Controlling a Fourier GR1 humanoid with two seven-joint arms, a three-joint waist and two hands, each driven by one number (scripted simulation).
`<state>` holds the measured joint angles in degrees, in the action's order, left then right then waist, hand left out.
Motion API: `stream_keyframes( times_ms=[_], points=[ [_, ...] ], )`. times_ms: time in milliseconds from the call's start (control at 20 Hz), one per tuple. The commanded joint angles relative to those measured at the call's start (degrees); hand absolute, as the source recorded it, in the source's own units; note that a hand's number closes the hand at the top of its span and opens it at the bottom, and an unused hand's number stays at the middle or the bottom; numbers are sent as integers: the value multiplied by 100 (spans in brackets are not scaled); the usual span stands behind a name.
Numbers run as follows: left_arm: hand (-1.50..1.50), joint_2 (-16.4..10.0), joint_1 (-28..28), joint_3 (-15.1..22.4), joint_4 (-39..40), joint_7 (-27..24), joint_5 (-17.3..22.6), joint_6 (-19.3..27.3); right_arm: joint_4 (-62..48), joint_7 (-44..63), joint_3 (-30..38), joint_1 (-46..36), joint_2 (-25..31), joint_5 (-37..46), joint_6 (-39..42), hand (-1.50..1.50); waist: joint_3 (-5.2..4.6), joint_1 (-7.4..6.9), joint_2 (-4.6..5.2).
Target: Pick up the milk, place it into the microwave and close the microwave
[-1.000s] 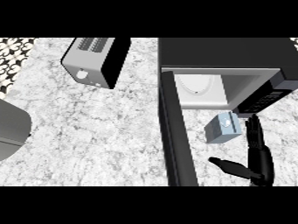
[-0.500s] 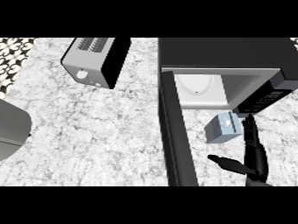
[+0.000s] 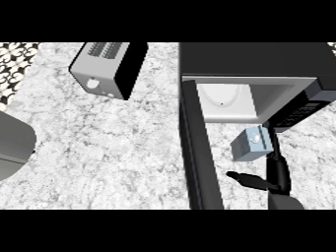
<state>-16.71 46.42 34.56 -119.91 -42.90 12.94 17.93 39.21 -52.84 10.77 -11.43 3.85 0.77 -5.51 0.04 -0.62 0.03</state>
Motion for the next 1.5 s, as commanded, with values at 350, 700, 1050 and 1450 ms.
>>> stream_keyframes(
  times_ms=[350, 700, 1050, 1450],
  points=[
    [-150, -483, 345, 2, -275, -331, 291, 38, -977, -231, 340, -733, 144, -260, 44, -150, 1, -25, 4],
    [-150, -382, 215, 466, -430, -82, -40, 308, -1106, -397, 256, -1028, 107, 147, -1090, 150, 1, -14, 4],
    [-150, -264, 104, 496, 1, -403, 75, 313, -1876, -855, 751, -1607, 357, -99, -1097, 150, 8, -69, 31],
    [-150, -321, -250, 287, 88, -191, 241, 253, -2208, -1389, 691, -1746, 763, -104, 364, 150, 20, -94, 68]
  ],
)
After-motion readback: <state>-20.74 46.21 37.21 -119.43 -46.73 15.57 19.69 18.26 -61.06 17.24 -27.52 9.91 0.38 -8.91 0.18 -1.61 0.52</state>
